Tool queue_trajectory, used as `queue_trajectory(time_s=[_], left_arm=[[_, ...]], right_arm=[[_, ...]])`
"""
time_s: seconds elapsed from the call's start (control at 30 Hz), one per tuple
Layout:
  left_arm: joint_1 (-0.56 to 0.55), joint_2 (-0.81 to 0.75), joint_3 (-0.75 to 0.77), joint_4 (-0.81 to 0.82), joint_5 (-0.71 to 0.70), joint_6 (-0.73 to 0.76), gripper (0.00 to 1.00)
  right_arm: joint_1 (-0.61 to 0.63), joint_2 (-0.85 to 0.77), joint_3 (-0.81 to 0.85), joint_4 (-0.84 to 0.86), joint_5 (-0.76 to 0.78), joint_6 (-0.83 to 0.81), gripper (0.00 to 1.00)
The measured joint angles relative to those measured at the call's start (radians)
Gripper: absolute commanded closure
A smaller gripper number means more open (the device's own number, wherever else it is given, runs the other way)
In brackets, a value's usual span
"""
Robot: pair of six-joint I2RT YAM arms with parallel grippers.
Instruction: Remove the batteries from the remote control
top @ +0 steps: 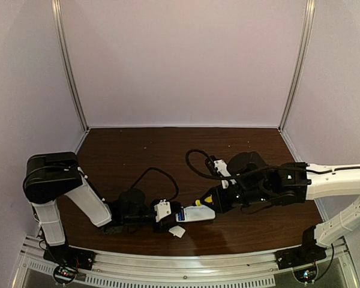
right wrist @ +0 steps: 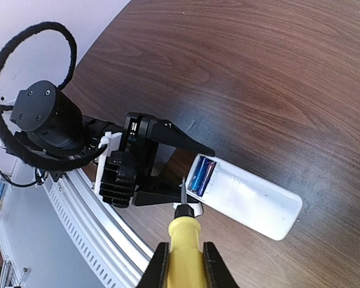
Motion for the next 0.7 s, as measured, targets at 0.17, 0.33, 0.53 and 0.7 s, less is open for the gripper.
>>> queue_trajectory(time_s=[0.17, 0.33, 0.53, 0.7], left_arm=[[0.000, 0.006, 0.000, 0.016, -0.001, 0.000, 0.76], [0.000, 0.006, 0.000, 0.025, -0.001, 0.000, 0.76], [0.000, 0.006, 0.000, 0.033, -0.005, 0.000, 0.76], [0.000, 0.007, 0.000, 0.036, -0.008, 0.000, 0.76]], right_arm=[[0.010, 0.032, -0.002, 0.021, 0.010, 0.018, 1.00], [0.012, 0.072, -0.002, 0.031, 0.033, 0.035, 1.00], [0.018, 0.126, 0.004, 0.023, 0.081, 0.055, 1.00], [0.018, 0.143, 0.019, 0.014, 0.112, 0.061, 1.00]])
